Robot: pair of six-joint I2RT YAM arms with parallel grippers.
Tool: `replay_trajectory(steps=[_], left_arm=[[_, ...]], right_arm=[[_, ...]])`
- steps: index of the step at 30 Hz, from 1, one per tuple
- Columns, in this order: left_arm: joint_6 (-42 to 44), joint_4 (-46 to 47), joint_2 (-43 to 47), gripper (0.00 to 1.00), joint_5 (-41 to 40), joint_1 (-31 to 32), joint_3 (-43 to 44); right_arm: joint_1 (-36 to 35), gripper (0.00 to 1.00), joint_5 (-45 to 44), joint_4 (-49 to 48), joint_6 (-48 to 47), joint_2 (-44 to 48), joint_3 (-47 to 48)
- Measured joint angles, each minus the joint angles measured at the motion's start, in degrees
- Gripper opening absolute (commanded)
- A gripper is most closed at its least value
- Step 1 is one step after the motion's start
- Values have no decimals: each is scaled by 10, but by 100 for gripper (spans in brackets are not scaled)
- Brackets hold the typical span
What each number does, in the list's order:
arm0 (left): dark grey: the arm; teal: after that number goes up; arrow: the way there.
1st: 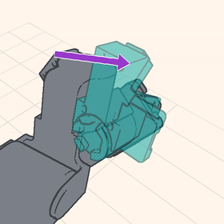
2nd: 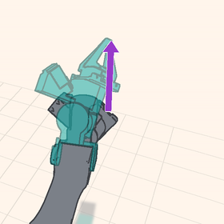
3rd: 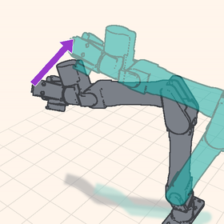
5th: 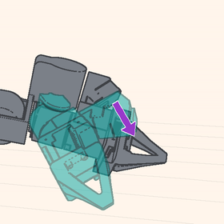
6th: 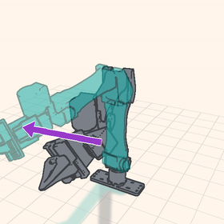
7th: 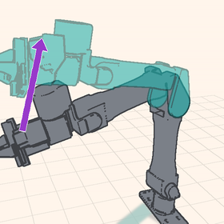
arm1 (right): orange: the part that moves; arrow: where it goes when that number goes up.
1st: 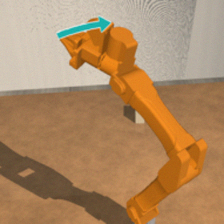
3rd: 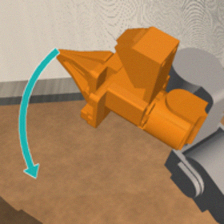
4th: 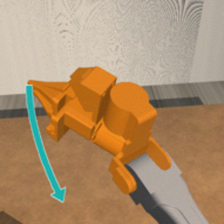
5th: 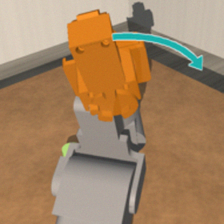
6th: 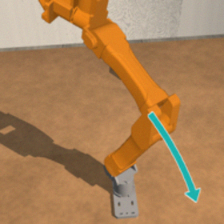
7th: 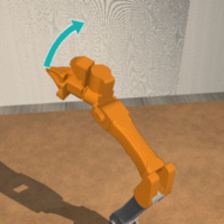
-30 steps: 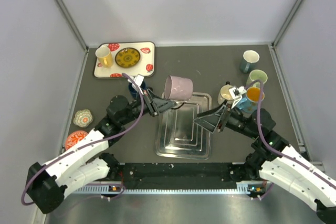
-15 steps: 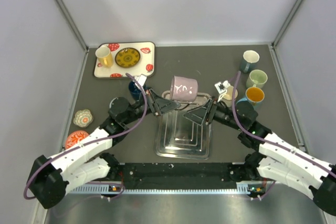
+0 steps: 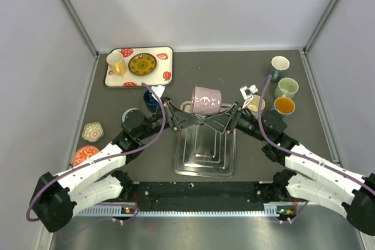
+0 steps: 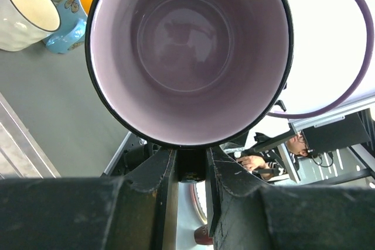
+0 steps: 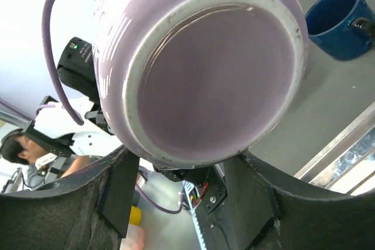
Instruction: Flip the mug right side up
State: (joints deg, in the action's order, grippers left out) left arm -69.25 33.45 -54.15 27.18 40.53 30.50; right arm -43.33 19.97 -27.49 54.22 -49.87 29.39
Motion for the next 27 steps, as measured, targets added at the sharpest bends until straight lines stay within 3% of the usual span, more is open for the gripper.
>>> replay_trajectory(steps=[4,9,13,27], left_arm=[[4,0,0,0,-7,0,0],[5,0,-2,0,-17,-1,-2],[7,4,-2,0,-27,-5,-5],[39,-10,28,0,-52,-7,-21]], right_arm=[[0,37,-4,-8,11,-5,0],[0,27,-5,-26,23,-14,1],[1,0,-5,-37,38,-25,6],[0,2,3,40,40,-48,54]])
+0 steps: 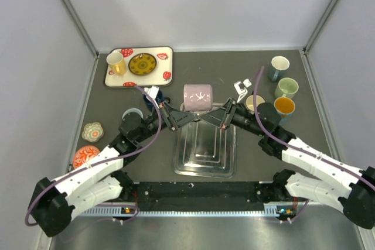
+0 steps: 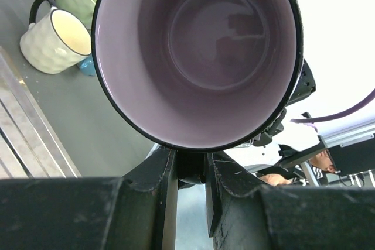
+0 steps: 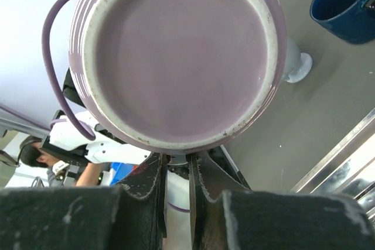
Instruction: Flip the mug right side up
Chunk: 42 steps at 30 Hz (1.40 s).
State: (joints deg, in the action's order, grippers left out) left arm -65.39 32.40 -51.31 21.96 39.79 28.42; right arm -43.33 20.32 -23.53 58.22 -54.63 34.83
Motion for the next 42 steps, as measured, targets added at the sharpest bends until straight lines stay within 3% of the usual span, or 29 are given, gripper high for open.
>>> replay_trajectory(steps=[9,14,22,28,32,35,38,39,42], left_arm=[[39,-43,17,0,-10,5,0],[44,-58,17,0,-15,5,0],[43,-54,20,0,-17,5,0],[43,-49,19,0,-22,7,-1],[43,-45,19,0,-24,8,-2],[43,-41,18,0,-24,8,-3],[45,-30,12,0,-25,8,-3],[45,-25,11,0,-26,8,-4],[50,-9,11,0,-26,8,-5]], right_arm=[[-3,36,-4,62,-17,-2,17],[-3,41,-29,84,-26,-1,18],[-3,30,-59,92,-25,5,19],[-3,35,-57,78,-19,-9,20],[-3,34,-43,60,-14,-26,20],[-3,26,-31,46,-13,-35,21],[-1,11,-28,43,-5,-38,24],[0,0,-28,38,2,-38,24],[3,0,-28,20,20,-37,25]])
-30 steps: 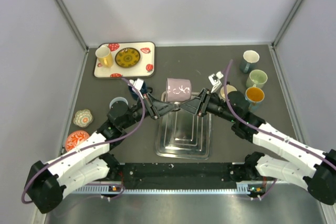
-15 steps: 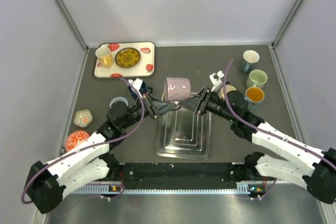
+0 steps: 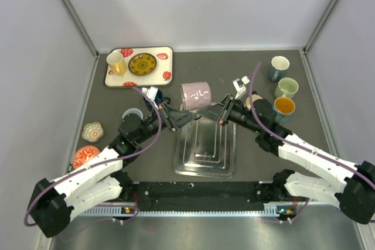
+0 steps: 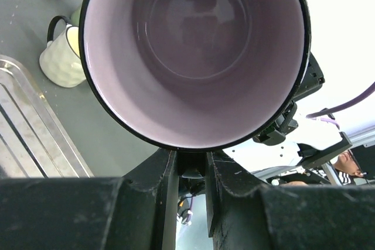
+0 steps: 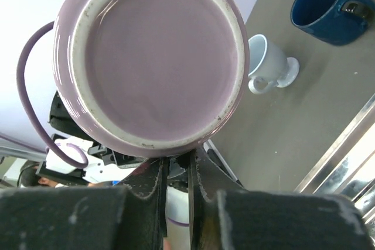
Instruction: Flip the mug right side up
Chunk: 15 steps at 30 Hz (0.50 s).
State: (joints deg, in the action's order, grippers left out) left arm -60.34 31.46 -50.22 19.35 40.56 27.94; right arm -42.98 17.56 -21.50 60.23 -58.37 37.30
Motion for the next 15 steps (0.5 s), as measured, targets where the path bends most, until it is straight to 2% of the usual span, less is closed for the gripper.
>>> replay_trajectory(steps=[12,15], left_arm=[[7,10,5,1,-8,13,0],[8,12,5,11,-6,16,0]], right_arm=[[0,0,12,-9,-19,21,-6],[0,0,16,0,-30,29,-6]])
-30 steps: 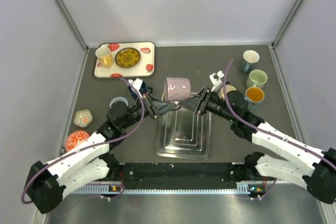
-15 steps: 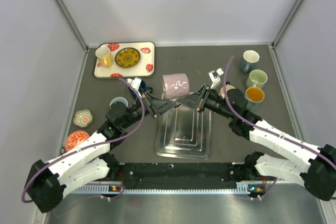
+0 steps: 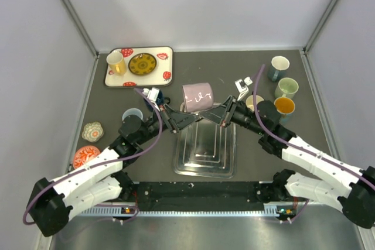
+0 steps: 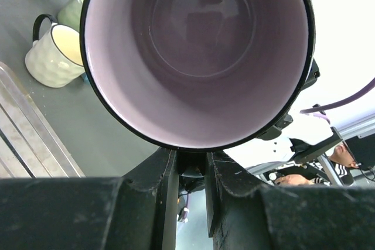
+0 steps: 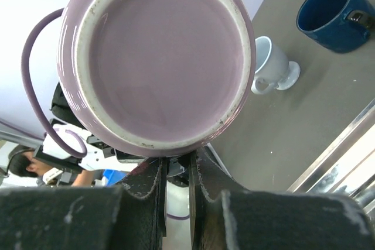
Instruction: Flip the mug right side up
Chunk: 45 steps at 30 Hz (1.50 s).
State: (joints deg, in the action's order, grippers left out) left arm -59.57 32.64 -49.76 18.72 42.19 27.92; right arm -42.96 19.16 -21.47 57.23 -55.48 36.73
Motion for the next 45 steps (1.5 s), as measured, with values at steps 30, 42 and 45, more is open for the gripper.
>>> replay_trajectory(steps=[30,42,45], left_arm=[[44,-209,122,44,-10,-35,3],[122,-458,112,32,-156,-35,41],[129,-486,93,31,-167,-35,41]], right_arm=[[0,0,-174,341,-208,92,65],[1,0,-430,499,-317,-152,146],[1,0,-435,497,-327,-202,149]])
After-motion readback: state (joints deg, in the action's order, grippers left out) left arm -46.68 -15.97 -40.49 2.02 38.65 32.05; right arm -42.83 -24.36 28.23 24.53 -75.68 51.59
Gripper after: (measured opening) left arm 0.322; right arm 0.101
